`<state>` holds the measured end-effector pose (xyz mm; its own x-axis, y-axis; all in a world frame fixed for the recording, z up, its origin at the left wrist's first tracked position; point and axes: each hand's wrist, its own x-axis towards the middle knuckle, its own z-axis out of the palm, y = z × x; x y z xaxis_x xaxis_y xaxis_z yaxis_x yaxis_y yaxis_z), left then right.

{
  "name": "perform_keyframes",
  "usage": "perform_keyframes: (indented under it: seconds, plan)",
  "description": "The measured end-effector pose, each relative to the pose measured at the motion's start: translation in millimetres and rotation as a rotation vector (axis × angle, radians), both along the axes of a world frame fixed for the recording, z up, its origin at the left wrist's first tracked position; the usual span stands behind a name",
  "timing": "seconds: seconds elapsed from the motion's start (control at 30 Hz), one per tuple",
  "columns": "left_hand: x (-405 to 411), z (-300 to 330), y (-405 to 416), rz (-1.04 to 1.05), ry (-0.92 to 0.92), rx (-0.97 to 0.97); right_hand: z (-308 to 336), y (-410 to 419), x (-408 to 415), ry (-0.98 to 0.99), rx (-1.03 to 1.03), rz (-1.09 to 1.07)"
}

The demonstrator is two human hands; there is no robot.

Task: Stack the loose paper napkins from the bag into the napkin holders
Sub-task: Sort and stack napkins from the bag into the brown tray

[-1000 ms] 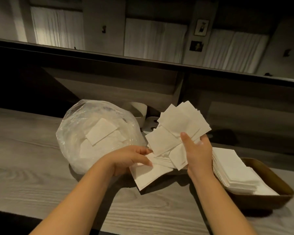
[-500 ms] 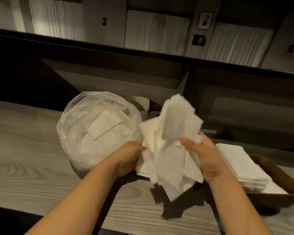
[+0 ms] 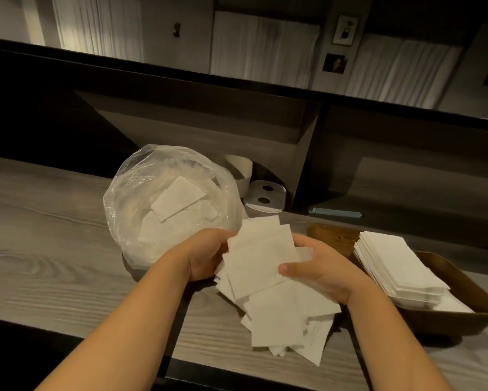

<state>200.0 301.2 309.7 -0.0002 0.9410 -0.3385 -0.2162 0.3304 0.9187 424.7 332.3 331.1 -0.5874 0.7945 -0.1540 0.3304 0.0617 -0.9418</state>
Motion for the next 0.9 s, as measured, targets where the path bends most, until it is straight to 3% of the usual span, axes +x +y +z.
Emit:
perform_keyframes:
  seconds: [0.1,0.3,0.43,0.53,0.63,0.73,0.9]
  plan:
    - [8,3,1,0.016,-0.117,0.029,-2,2,-3,-0.017,0.018,-0.082]
    - [18,2,-2,0.091,-0.037,0.051,-4,2,-3,-0.180,0.080,-0.052]
    - [18,4,1,0.218,-0.186,0.098,-2,0,0,-0.171,0.053,-0.009]
    - [19,8,2,0.276,-0.203,0.154,2,-1,3,-0.085,0.013,0.044]
    - [17,9,1,0.312,-0.082,0.217,7,-4,8,0.040,-0.086,0.123]
    - [16,5,2,0.324,-0.051,0.267,7,-5,11,0.035,-0.098,0.192]
    - [16,5,5,0.286,-0.119,0.274,7,-8,5,0.298,-0.100,0.034]
